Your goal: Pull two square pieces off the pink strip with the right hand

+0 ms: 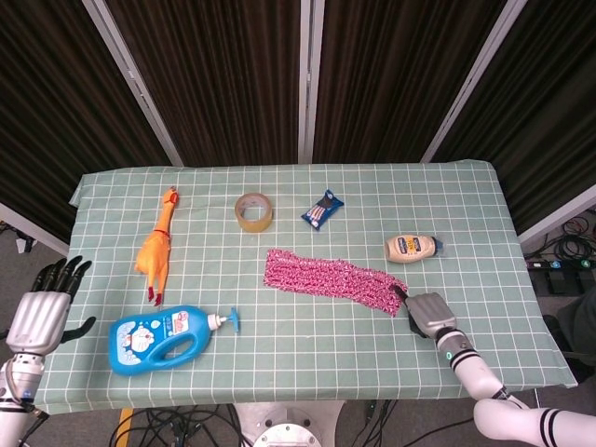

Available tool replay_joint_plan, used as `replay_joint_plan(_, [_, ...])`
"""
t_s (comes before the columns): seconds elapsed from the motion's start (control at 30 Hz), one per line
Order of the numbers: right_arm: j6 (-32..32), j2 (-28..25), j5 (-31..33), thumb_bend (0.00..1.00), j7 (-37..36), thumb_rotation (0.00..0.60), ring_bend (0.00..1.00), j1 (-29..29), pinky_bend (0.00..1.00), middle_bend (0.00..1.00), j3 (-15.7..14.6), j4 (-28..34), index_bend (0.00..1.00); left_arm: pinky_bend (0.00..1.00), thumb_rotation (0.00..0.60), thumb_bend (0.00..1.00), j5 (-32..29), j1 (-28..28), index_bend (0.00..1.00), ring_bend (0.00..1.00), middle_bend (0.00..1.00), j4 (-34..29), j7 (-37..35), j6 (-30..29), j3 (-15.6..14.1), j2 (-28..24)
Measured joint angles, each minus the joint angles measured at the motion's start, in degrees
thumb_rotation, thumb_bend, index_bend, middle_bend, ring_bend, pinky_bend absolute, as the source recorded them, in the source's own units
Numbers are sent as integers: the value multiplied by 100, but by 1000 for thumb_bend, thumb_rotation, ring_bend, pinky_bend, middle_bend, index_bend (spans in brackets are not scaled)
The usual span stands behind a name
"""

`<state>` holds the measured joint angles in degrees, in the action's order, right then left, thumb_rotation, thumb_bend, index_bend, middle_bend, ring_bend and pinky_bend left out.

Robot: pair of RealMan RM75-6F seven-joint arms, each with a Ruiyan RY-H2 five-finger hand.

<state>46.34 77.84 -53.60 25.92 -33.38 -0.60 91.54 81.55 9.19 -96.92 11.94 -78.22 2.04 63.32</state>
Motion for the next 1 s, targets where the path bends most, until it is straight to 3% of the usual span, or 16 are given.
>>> replay_joint_plan(0.37, [61,8,174,1000,192,600,865,-42,730,877,-244,146,72,98,600,215,-84,25,68,0,23,-91,61,66,-8,-25])
replay_joint_plan(1.0, [333,56,-190,1000,498,600,865,56,730,877,-706,673,99,98,600,215,-78,-14,68,0,23,-208,107,13,-57,-70])
